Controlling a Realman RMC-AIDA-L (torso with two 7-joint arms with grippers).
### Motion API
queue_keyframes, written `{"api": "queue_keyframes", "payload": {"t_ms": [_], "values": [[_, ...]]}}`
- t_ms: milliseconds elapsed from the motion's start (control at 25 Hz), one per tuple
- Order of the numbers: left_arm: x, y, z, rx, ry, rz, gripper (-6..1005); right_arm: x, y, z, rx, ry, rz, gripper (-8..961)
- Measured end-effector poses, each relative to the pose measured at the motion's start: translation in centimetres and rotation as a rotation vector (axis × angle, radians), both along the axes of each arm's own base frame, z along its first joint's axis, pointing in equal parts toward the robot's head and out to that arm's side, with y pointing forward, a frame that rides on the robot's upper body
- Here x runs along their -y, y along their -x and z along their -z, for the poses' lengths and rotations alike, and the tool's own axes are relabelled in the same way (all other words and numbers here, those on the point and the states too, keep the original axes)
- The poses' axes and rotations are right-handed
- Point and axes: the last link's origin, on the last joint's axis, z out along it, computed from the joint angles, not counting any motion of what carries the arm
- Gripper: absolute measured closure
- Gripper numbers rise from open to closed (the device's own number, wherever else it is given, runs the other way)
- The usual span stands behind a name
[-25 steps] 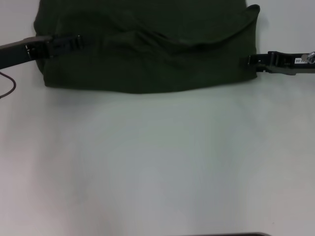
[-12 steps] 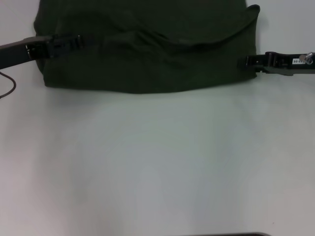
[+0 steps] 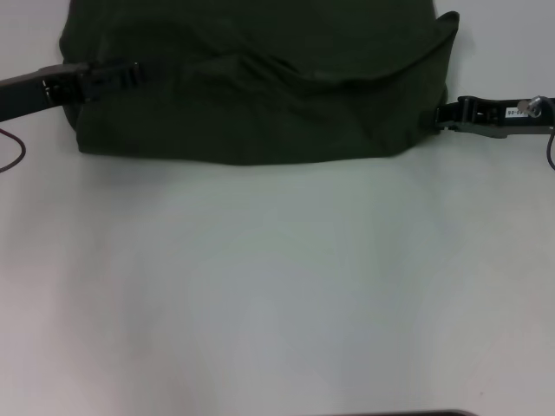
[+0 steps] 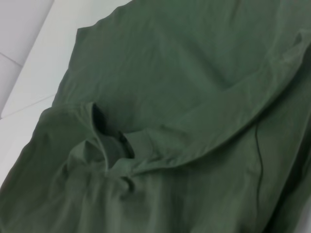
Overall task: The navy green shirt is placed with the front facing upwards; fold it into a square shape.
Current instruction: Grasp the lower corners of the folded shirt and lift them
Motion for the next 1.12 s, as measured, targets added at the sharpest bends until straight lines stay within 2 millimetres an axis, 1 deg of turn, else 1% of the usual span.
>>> {"api": "queue_keyframes", "payload": {"t_ms": [280, 480, 640, 800, 920, 1120], "values": [[0.0, 0.2, -0.2, -0.004, -0.005, -0.003, 171, 0.0, 0.0, -0.1, -0.006, -0.006, -0.001, 752], [0.0, 0.2, -0.2, -0.003, -0.004, -0.003, 176, 0.2, -0.3, -0.4, -0.006, -0.012, 0.007, 943], [0.1, 0.3, -0.3, -0.005, 0.007, -0.016, 181, 0.4, -0.6, -0.7, -0.011, -0.023, 0.009, 943], [0.3, 1.0, -0.9, -0.018, 0.034, -0.044, 185, 0.7, -1.1, -1.4, -0.03, -0.054, 0.001, 943], [0.5, 2.0, -1.3, -0.069, 0.061, -0.073, 188, 0.9, -1.4, -1.9, -0.031, -0.066, 0.002, 943], [0.4, 3.8, -1.2, -0.17, 0.054, -0.131, 193, 1.2, -1.7, -2.3, -0.038, -0.082, 0.002, 942]]}}
